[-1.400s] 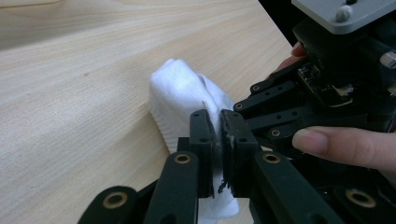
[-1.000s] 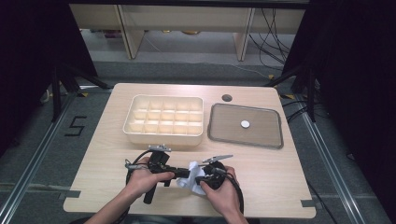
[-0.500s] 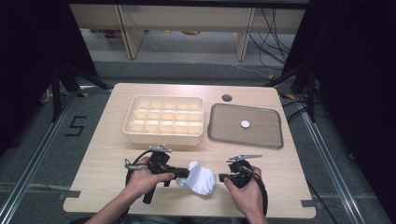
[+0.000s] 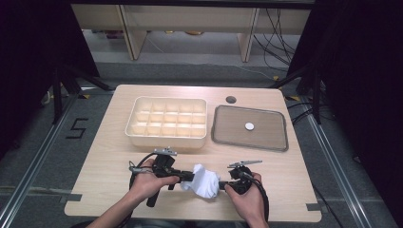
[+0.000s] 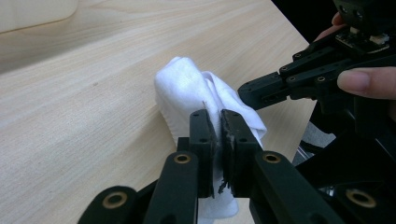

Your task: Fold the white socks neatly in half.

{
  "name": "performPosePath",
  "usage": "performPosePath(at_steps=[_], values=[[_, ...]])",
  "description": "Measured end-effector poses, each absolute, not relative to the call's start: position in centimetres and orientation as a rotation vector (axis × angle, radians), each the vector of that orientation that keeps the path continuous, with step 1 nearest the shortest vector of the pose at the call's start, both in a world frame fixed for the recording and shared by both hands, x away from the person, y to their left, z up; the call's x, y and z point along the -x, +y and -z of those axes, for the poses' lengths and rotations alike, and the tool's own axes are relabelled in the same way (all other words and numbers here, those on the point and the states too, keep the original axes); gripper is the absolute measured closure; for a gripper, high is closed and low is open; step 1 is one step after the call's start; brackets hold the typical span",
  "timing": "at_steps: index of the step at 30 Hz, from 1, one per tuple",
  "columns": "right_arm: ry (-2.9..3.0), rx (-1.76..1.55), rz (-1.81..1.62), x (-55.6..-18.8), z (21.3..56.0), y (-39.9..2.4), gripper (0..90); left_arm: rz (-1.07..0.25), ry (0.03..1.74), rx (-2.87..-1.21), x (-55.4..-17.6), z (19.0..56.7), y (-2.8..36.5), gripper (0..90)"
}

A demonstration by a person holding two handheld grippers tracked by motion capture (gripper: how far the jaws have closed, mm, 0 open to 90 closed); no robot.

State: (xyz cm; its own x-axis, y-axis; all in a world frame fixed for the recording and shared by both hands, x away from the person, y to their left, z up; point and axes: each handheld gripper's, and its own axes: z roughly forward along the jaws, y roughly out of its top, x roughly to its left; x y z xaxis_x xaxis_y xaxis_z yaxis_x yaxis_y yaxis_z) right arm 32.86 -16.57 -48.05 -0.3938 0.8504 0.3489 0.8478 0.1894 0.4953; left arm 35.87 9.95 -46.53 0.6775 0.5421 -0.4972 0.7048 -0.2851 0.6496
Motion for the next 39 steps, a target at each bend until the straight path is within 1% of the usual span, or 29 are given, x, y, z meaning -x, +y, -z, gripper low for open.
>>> performPosePath(at_steps=[5,7,10,12,13,15,17,24,25,26,27,39], values=[[2.465,-1.645,-0.951,-33.3,48.2,-16.5,90.0,0.22,0.964,-1.971,-35.9,46.5,9.8,83.1],[2.459,-1.696,-0.966,-33.4,48.2,-16.3,90.0,0.225,0.959,-1.972,-35.9,46.4,9.8,83.1],[2.456,-1.663,-0.941,-33.5,48.5,-16.2,90.0,0.23,0.948,-1.978,-35.9,46.4,9.7,83.1],[2.455,-1.703,-0.958,-33.4,48.4,-16.1,90.0,0.218,0.958,-1.972,-35.8,46.3,9.6,83.1],[2.466,-1.659,-0.949,-33.5,48.5,-16.3,90.0,0.221,0.955,-1.977,-35.9,46.3,9.6,83.1],[2.455,-1.719,-0.96,-33.5,48.4,-16.2,89.9,0.223,0.957,-1.976,-35.8,46.5,9.5,83.1],[2.465,-1.657,-0.957,-33.6,48.6,-16.2,89.9,0.231,0.955,-1.977,-35.8,46.6,9.5,83.1],[2.473,-1.684,-0.95,-33.5,48.4,-16.0,90.0,0.229,0.948,-1.983,-35.8,46.6,9.3,83.1],[2.477,-1.62,-0.939,-33.6,48.7,-16.1,90.0,0.24,0.939,-1.982,-35.8,46.6,9.3,83.1],[2.47,-1.676,-0.952,-33.6,48.6,-15.9,90.0,0.227,0.95,-1.984,-35.8,46.6,9.3,83.1],[2.466,-1.646,-0.931,-33.6,48.8,-15.8,90.0,0.246,0.939,-1.982,-35.8,46.7,9.3,83.1],[2.461,-1.638,-0.92,-33.5,48.7,-15.4,90.0,0.233,0.925,-1.99,-35.7,46.4,8.9,83.1]])
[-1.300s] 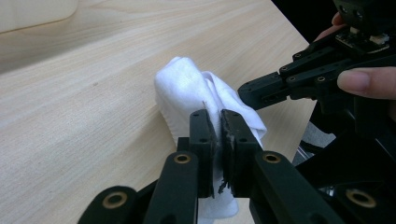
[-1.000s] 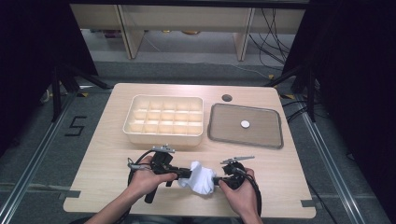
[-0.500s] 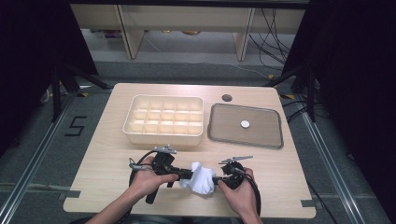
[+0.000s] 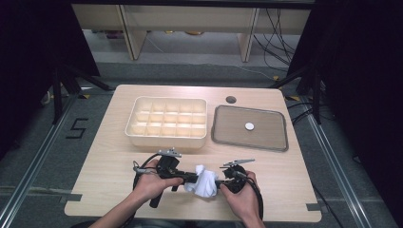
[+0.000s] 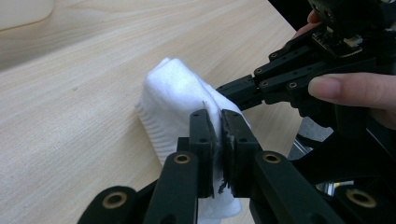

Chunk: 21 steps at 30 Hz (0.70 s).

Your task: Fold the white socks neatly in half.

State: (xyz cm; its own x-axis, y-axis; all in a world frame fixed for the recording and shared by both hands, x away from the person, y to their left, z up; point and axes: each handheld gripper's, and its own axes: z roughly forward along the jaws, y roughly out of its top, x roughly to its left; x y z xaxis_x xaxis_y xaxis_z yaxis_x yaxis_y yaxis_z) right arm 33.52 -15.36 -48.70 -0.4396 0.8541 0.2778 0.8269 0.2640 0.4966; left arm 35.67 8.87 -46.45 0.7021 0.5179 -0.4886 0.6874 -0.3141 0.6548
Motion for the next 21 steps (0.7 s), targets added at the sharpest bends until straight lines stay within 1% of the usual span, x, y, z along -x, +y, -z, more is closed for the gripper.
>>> performPosePath(at_steps=[2,3,17,21], values=[[2.466,-1.636,-0.94,-33.55,48.59,-15.27,90.0,0.221,0.93,-1.994,-35.61,46.39,8.73,83.1],[2.473,-1.602,-0.93,-33.58,48.67,-15.29,90.0,0.235,0.925,-1.99,-35.62,46.41,8.68,83.1],[2.466,-1.656,-0.936,-33.57,48.45,-14.92,90.0,0.231,0.915,-1.997,-35.6,46.37,8.51,83.1],[2.483,-1.61,-0.926,-33.61,48.53,-14.94,90.0,0.223,0.914,-2.006,-35.56,46.33,8.39,83.1]])
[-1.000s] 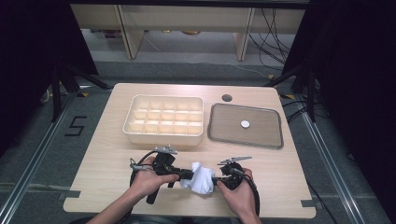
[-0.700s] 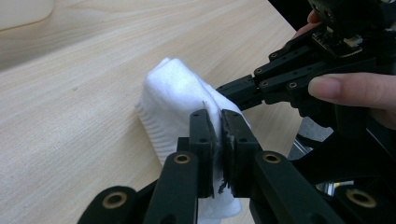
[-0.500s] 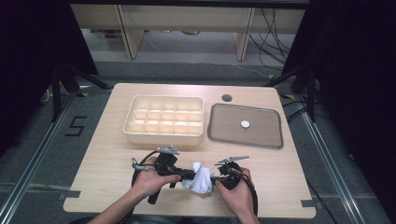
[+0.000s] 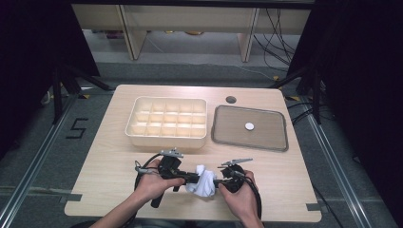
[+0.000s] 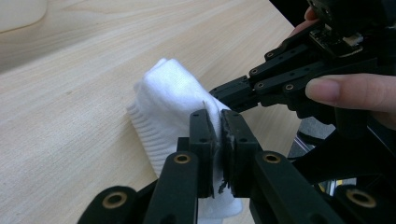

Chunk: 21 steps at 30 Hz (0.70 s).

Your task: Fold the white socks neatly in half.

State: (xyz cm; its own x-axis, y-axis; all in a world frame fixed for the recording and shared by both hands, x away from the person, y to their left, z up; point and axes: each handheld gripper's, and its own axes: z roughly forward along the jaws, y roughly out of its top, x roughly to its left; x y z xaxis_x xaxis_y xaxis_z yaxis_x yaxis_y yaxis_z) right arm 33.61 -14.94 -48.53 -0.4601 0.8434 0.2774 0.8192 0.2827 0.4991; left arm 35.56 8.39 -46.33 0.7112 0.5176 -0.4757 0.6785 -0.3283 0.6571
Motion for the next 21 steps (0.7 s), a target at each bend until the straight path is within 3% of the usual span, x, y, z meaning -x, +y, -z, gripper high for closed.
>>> performPosePath(at_steps=[21], values=[[2.482,-1.611,-0.929,-33.68,48.66,-14.32,90.0,0.205,0.911,-2.018,-35.78,46.57,8.28,83.1]])
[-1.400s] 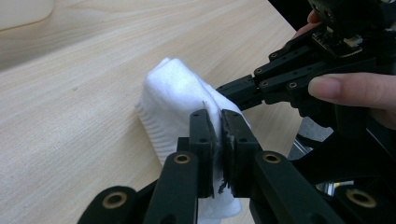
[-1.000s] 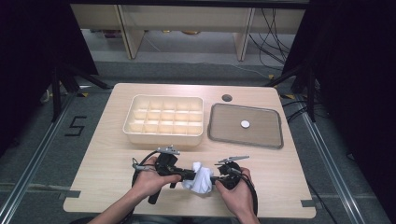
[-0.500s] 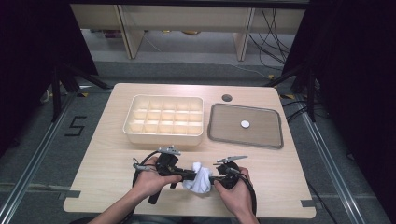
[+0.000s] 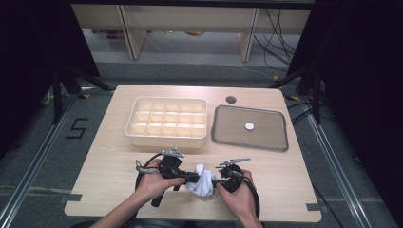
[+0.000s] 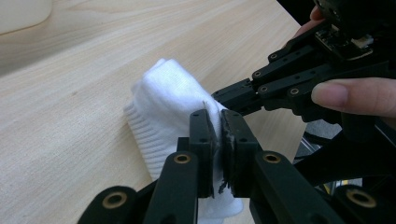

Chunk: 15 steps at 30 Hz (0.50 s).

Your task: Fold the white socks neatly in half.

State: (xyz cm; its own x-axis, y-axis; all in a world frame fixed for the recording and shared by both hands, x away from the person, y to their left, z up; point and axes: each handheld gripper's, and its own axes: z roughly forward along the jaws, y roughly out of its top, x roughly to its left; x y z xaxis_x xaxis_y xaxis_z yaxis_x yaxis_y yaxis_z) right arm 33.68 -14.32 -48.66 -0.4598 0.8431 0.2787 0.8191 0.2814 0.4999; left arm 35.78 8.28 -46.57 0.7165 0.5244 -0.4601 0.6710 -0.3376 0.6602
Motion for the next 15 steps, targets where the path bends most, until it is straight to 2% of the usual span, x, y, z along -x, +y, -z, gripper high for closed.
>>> performPosePath(at_steps=[5,15], values=[[2.487,-1.628,-0.944,-33.64,48.45,-14.19,90.0,0.155,0.912,-2.028,-35.65,46.43,8.16,83.1],[2.486,-1.58,-0.932,-33.73,48.7,-14.17,90.0,0.178,0.904,-2.028,-35.74,46.54,7.86,83.1]])
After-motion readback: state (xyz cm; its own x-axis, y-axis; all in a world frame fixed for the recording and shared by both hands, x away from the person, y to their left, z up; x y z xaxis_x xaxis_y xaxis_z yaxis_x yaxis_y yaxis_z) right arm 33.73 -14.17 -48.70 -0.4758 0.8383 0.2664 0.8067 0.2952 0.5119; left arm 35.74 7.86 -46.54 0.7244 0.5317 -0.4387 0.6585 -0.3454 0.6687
